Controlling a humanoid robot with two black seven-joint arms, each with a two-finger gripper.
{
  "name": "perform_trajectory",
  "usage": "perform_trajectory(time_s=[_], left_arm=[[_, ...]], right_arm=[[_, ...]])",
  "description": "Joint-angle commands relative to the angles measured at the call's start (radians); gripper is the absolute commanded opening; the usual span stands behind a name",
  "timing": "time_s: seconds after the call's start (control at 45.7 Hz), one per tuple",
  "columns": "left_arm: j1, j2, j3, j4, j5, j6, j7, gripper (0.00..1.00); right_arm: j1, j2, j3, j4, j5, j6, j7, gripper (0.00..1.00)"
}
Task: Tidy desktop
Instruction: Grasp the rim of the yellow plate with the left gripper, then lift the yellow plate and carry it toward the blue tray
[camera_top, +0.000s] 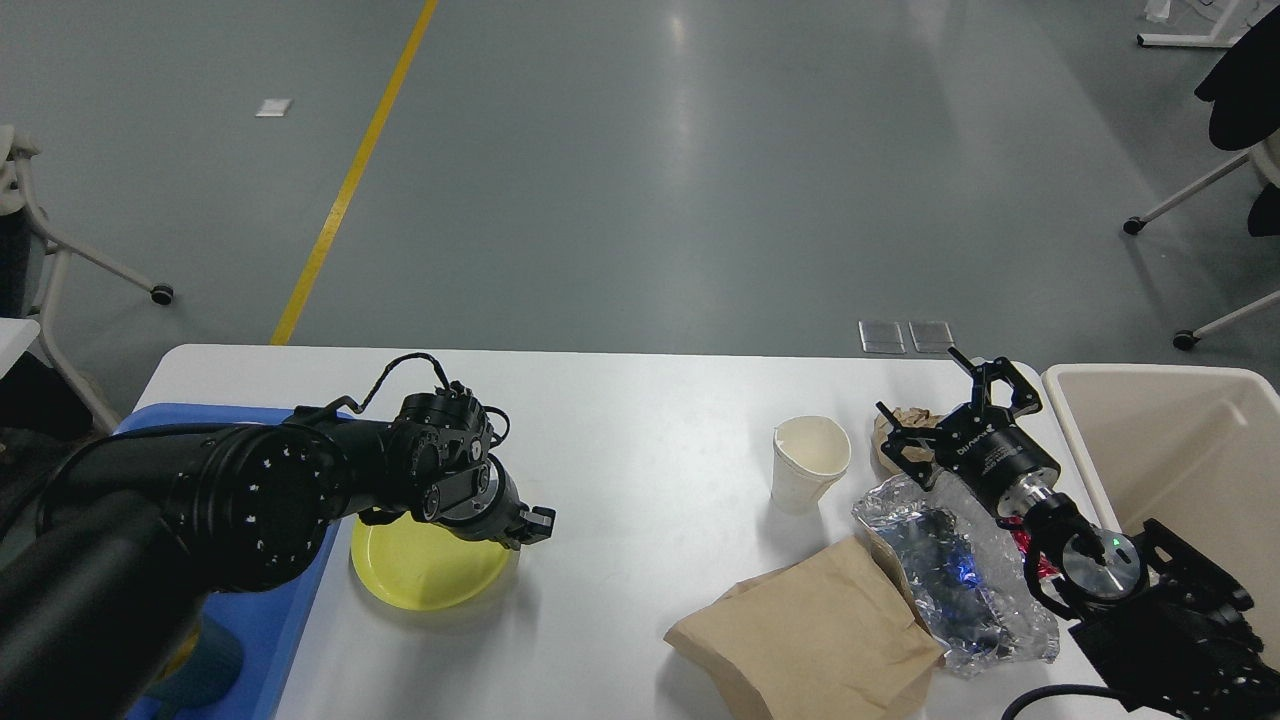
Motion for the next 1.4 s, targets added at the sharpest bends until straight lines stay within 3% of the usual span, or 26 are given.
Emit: perform_trajectory(time_s=[0.0,0.263,0.547,0.613,1.029,1.16,1.379], left_arm=[[-0.005,0.002,-0.002,-0.001,-0.007,-0.002,0.0,0.0],[-0.028,0.003,-0.008,-0.002,-0.017,-0.034,0.0,0.0],[-0.125,0.024,-0.066,-0.021,-0.05,-0.372,-0.011,0.0],[-0.157,0.041,-0.071,-0.045,-0.053,-0.418,-0.013,0.0],[-0.376,0.109,-0.086,-0.157,-0.109,-0.422,-0.032,0.0],[-0.424,0.143,-0.085,-0.22,-0.109,-0.422,-0.062,0.0],[-0.473,0.173,-0.08,-0.277,-0.109,-0.422,-0.065,0.0]], right_arm=[[0.0,0.0,0.0,0.0,0.0,0.0,0.0,1.0],[0.0,0.0,0.0,0.0,0.0,0.0,0.0,1.0],[0.0,0.0,0.0,0.0,0.0,0.0,0.0,1.0],[0.0,0.0,0.0,0.0,0.0,0.0,0.0,1.0],[0.0,0.0,0.0,0.0,0.0,0.0,0.0,1.0],[0.0,0.0,0.0,0.0,0.0,0.0,0.0,1.0],[0.0,0.0,0.0,0.0,0.0,0.0,0.0,1.0]])
